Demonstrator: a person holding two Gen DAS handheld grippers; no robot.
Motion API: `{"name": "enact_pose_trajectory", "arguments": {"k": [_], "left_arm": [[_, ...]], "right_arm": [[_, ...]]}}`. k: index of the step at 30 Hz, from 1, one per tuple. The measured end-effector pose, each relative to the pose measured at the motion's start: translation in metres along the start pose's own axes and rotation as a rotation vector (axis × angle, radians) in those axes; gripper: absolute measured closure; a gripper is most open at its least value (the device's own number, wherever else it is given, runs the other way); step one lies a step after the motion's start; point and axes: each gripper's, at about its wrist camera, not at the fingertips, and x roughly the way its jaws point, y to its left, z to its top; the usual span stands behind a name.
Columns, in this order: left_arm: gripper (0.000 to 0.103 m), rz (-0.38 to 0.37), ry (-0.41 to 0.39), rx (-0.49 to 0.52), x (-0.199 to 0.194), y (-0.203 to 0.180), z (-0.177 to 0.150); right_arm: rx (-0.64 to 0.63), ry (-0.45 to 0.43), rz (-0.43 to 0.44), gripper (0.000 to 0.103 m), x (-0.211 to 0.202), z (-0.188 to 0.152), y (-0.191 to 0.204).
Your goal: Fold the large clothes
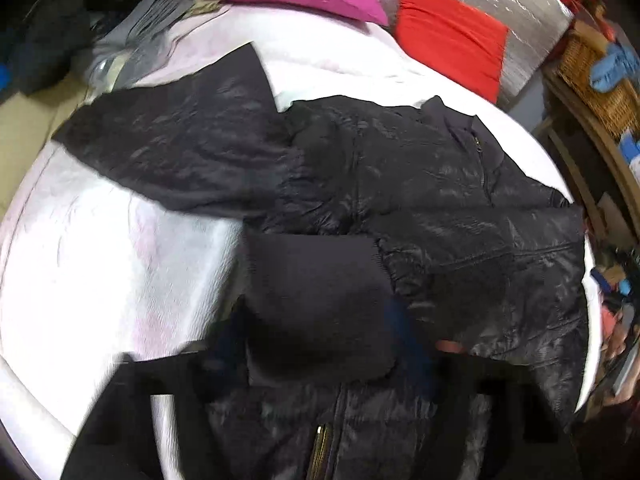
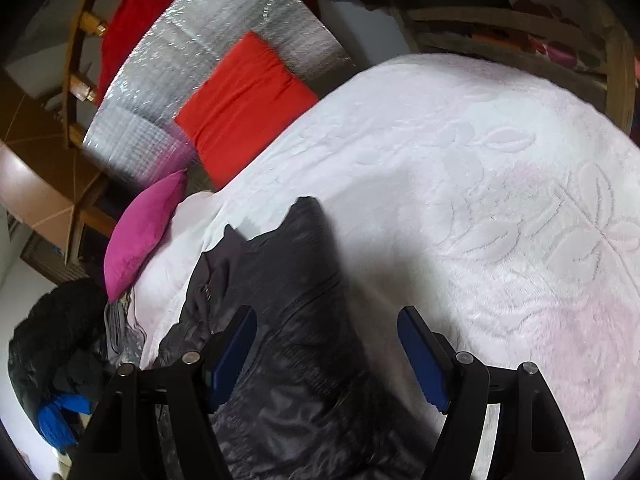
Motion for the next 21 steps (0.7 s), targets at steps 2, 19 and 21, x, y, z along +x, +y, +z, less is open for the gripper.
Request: {"name": "enact_pose_trajectory", "arguments": {"k": [2, 19, 21], "left_arm": [[0.085, 0.005, -0.006, 0.041, 0.004, -0.010, 0.003], [0.099, 0.220, -0.367, 0.376, -0.050, -0.110, 0.097], [0.099, 0.259, -0.412, 0.395, -0.051, -0.115, 0.103]], "right_arm": [[0.002, 0.022, 0.022, 0.026, 0.011, 0.004, -0.004], [-0.099, -0.023, -0.113, 0.081, 0.036, 0.018, 0.005], [-0.082, -0.030, -0.130, 0.081, 0.040, 0.021, -0.002]]}}
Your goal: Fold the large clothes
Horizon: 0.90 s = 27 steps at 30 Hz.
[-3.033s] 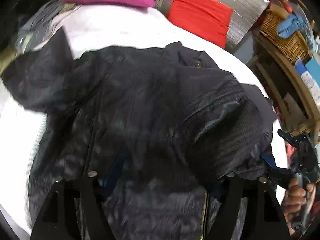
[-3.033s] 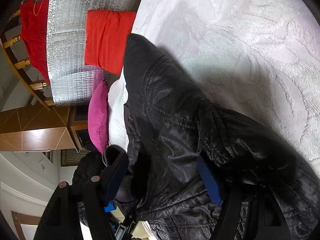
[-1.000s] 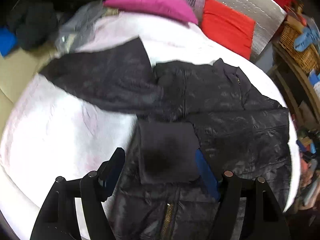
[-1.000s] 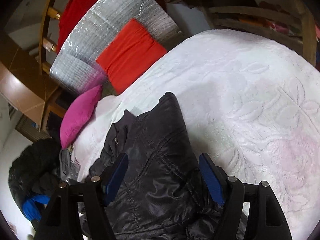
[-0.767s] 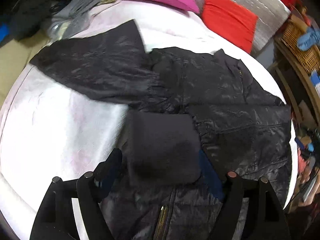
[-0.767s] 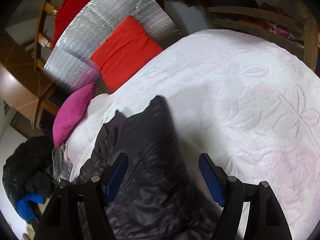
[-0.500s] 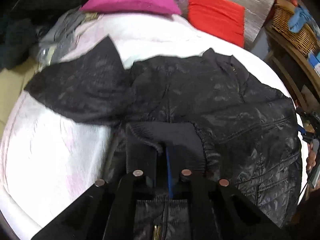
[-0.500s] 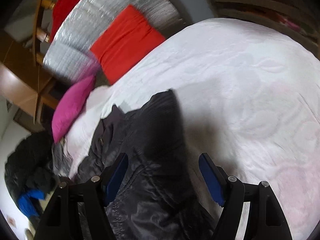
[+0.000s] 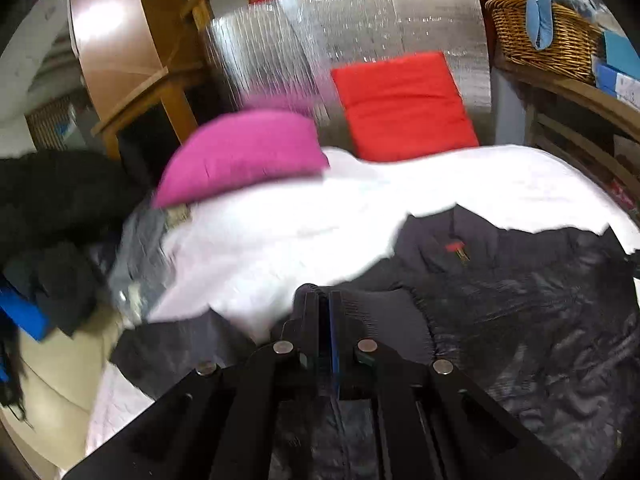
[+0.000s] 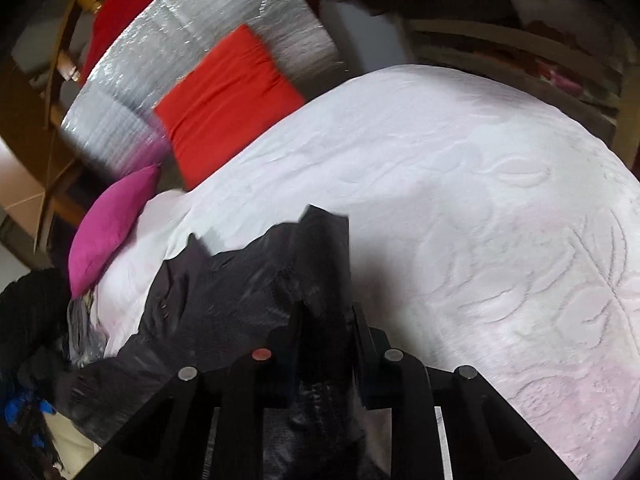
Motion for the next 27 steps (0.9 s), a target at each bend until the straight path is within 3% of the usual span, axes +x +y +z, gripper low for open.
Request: {"name": "enact_pose_trajectory", "arguments": {"k": [2, 4, 6, 7, 8, 11, 14, 15, 16, 17, 18, 21, 23, 25, 27], "left_arm": [[0.099, 0.049, 0.030, 0.020, 0.017, 0.001, -0.004], [0.099, 0.075, 0.146, 0.004, 0.051, 0.010, -0.018], [0.100, 0.141, 0.258, -0.024, 0.083, 0.024, -0.039], [0.100, 0.170, 0.291, -0.034, 0.093, 0.033, -0.050], [0.100, 0.171, 0.304, -0.047, 0.096, 0.038, -0.057], [0.100, 0.130, 0.321, -0.093, 0.098, 0.055, -0.070], [0.100, 0.074, 0.287, -0.161, 0.080, 0.059, -0.067], [0.095, 0.031, 0.269, -0.187, 0.075, 0.058, -0.064], [0.069, 0.005, 0.265, -0.197, 0.072, 0.053, -0.061], [0.026, -0.011, 0.273, -0.196, 0.072, 0.048, -0.057], [0.012, -0.007, 0.272, -0.191, 0.073, 0.042, -0.055], [0.010, -0.004, 0.226, -0.141, 0.075, 0.021, -0.052], [0.010, 0.030, 0.242, -0.100, 0.082, 0.008, -0.053], [0.011, 0.063, 0.335, -0.063, 0.103, -0.005, -0.059], [0.011, 0.075, 0.414, -0.062, 0.118, -0.009, -0.068]], "right_arm": [[0.022, 0.026, -0.001, 0.077, 0.009, 0.000, -0.004], [0.066, 0.061, 0.029, 0.074, 0.014, -0.001, -0.008], [0.095, 0.081, 0.054, 0.058, 0.012, 0.002, -0.010], [0.114, 0.071, 0.067, 0.035, 0.007, 0.005, -0.012], [0.133, 0.037, 0.075, 0.025, -0.002, 0.008, -0.015], [0.175, -0.093, 0.112, 0.023, -0.031, 0.014, -0.023], [0.121, -0.134, 0.201, 0.024, -0.050, 0.014, -0.011], [0.074, -0.125, 0.205, 0.024, -0.051, 0.012, 0.000], [0.015, -0.105, 0.187, 0.025, -0.049, 0.009, 0.016], [-0.016, -0.092, 0.174, 0.025, -0.047, 0.006, 0.026], [-0.056, -0.063, 0.159, 0.025, -0.042, 0.000, 0.039], [-0.124, 0.015, 0.138, 0.026, -0.023, -0.015, 0.060], [-0.151, 0.089, 0.113, 0.031, -0.006, -0.028, 0.066], [-0.163, 0.166, 0.072, 0.035, 0.015, -0.036, 0.062], [-0.160, 0.190, 0.039, 0.037, 0.025, -0.044, 0.055]]}}
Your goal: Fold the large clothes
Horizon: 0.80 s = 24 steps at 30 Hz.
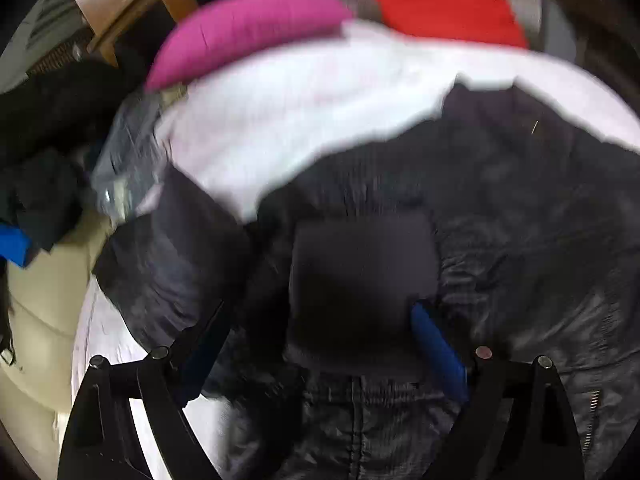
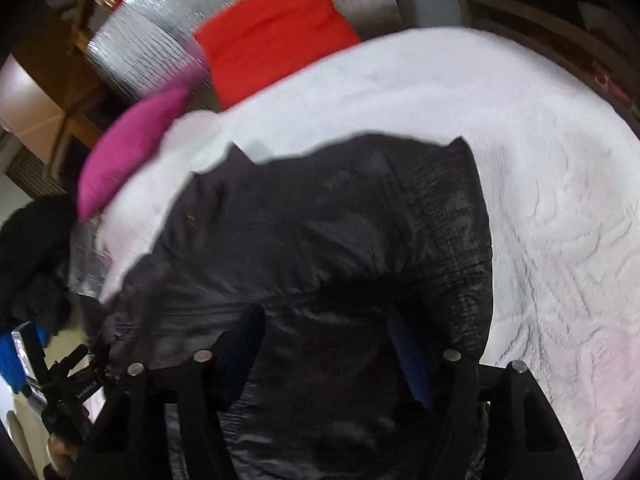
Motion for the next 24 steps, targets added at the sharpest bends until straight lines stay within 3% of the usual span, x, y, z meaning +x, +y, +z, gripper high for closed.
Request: {"name": "enact_pose_trajectory", "arguments": {"k": [5, 9, 12, 15, 17, 19, 22, 24], "left_arm": [[0.012, -0.013, -0.041, -0.005, -0.016, 0.004, -0.006], [0.012, -0.063, -0.164, -0.094, -0.057, 0.028, -0.023], [0.012, -0.095, -0.259, -0.230, -0.082, 0.061, -0.043], [0.012, -0.107, -0.308, -0.364, -0.085, 0.095, -0.064], [0.012, -0.099, -0.308, -0.447, -0.074, 0.122, -0.072], [0.012, -0.099, -0.273, -0.541, -0.057, 0.154, -0.075], [0.012, -0.065, -0.254, -0.663, -0.036, 0.199, -0.080], [0.012, -0.108, -0.228, -0.752, -0.019, 0.230, -0.083]], "right_arm": [[-0.056, -0.085, 0.040, 0.037, -0.027, -0.005, 0.023], [-0.168, -0.153, 0.051, 0.037, -0.045, -0.023, 0.051], [-0.232, -0.095, 0.038, 0.036, -0.031, -0.042, 0.067], [-0.302, 0.017, -0.068, 0.036, 0.005, -0.057, 0.077], [-0.365, -0.002, -0.141, 0.036, 0.015, -0.068, 0.084], [-0.382, -0.013, -0.162, 0.036, 0.012, -0.070, 0.091], [-0.314, -0.081, -0.083, 0.036, -0.012, -0.068, 0.091], [-0.287, -0.143, -0.047, 0.036, -0.030, -0.066, 0.092]]}}
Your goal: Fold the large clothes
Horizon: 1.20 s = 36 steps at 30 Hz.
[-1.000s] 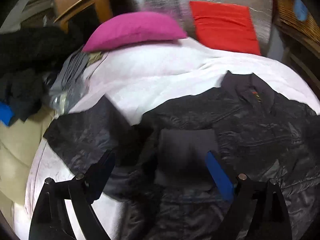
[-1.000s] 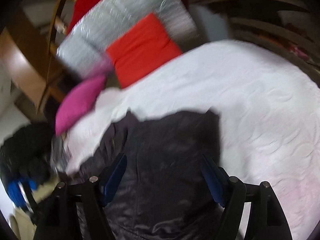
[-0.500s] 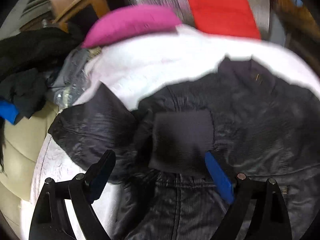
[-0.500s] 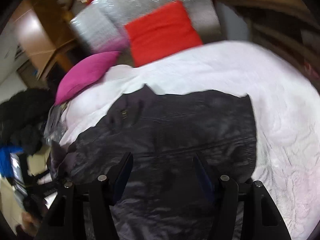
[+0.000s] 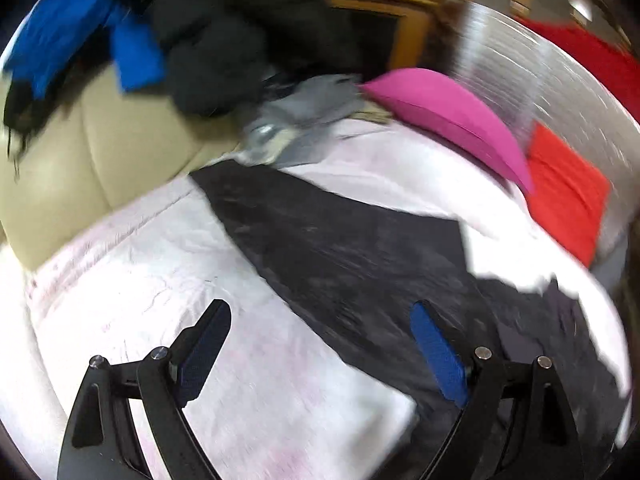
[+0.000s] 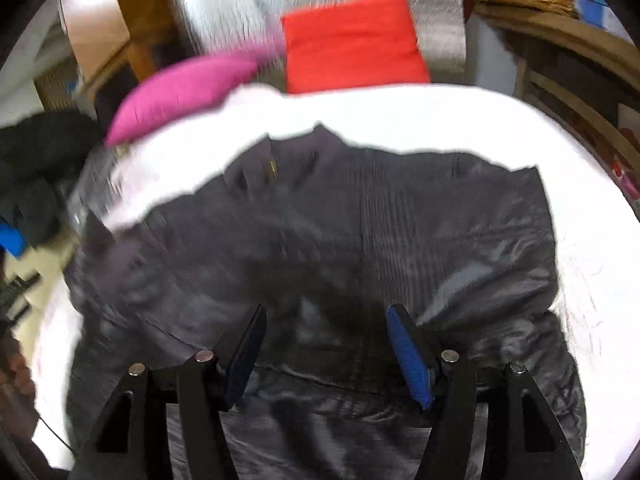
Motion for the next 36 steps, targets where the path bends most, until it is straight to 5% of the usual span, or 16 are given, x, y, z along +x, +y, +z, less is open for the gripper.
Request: {"name": "enact_pose_trajectory", "arguments": {"k": [7, 9, 13, 20, 22, 26, 29, 36], "left_arm": [[0.013, -0.046, 0.111, -0.269, 0.072, 0.081, 0.030], [0.023, -0.063, 0.107, -0.328, 0.087, 0.096, 0.035], [0.045, -0.102, 0.143, -0.347, 0.116, 0.102, 0.047], [0.045, -0.167, 0.241, -0.406, 0.162, 0.112, 0.047], [0.057, -0.172, 0.250, -0.430, 0.171, 0.117, 0.046], [0.087, -0.188, 0.247, -0.400, 0.177, 0.117, 0.049], [0.092, -0.183, 0.203, -0.383, 0.166, 0.110, 0.051], [0.095, -0.214, 0.032, -0.123, 0.083, 0.032, 0.067]], "right_arm": [[0.050, -0.108, 0.030, 0.036, -0.022, 0.005, -0.010], [0.056, -0.096, 0.034, 0.036, -0.019, 0.004, -0.012], [0.055, -0.091, 0.034, 0.036, -0.013, 0.008, -0.009], [0.061, -0.086, 0.033, 0.036, -0.006, 0.010, -0.011], [0.064, -0.089, 0.030, 0.036, -0.005, 0.011, -0.011], [0.079, -0.103, 0.030, 0.036, -0.008, 0.012, -0.015], [0.108, -0.124, 0.032, 0.036, -0.014, 0.014, -0.021], [0.207, -0.165, 0.037, 0.036, -0.030, 0.021, -0.043]]}}
